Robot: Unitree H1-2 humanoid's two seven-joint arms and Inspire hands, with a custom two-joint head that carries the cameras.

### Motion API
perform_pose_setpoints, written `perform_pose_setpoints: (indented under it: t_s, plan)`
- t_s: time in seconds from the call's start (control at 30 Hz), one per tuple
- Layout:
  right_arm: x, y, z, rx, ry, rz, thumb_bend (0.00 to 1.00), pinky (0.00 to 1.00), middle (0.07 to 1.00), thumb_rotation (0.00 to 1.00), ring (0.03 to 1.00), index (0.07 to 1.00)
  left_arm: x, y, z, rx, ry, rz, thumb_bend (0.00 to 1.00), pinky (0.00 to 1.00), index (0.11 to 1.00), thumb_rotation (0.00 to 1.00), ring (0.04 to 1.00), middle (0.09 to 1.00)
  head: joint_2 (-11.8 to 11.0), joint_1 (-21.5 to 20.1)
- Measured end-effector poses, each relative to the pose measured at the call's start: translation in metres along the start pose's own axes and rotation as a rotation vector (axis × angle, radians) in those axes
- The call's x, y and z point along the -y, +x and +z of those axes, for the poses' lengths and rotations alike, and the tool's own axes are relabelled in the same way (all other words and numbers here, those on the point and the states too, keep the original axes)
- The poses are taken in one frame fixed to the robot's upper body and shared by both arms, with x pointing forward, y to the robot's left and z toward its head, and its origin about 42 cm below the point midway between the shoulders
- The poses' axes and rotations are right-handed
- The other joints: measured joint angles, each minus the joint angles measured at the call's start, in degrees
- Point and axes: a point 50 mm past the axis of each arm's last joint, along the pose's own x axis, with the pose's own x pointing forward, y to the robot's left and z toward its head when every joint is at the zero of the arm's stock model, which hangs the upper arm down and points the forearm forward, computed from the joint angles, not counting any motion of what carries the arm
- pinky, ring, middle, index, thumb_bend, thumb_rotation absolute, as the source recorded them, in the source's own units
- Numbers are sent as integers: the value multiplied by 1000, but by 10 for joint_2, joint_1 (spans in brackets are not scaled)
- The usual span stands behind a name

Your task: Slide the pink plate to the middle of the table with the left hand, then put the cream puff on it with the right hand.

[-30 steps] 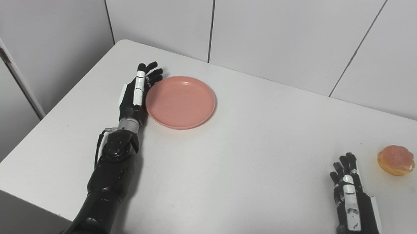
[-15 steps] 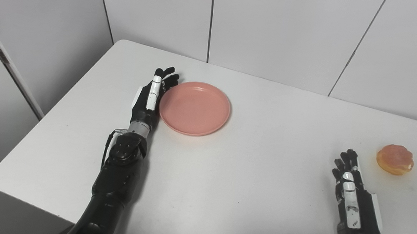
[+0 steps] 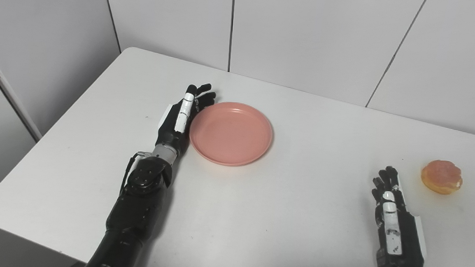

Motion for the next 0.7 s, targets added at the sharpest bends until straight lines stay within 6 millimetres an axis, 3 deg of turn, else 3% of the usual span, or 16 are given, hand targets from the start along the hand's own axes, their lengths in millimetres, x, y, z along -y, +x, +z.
perform_pose_setpoints:
  t_s: [0.7]
  plan:
    - [-16, 5, -2, -5, -7, -20, 536, 993, 953, 837, 961, 960, 44, -22, -5, -19, -27, -155, 705, 858, 822, 1000, 853, 830, 6, -65]
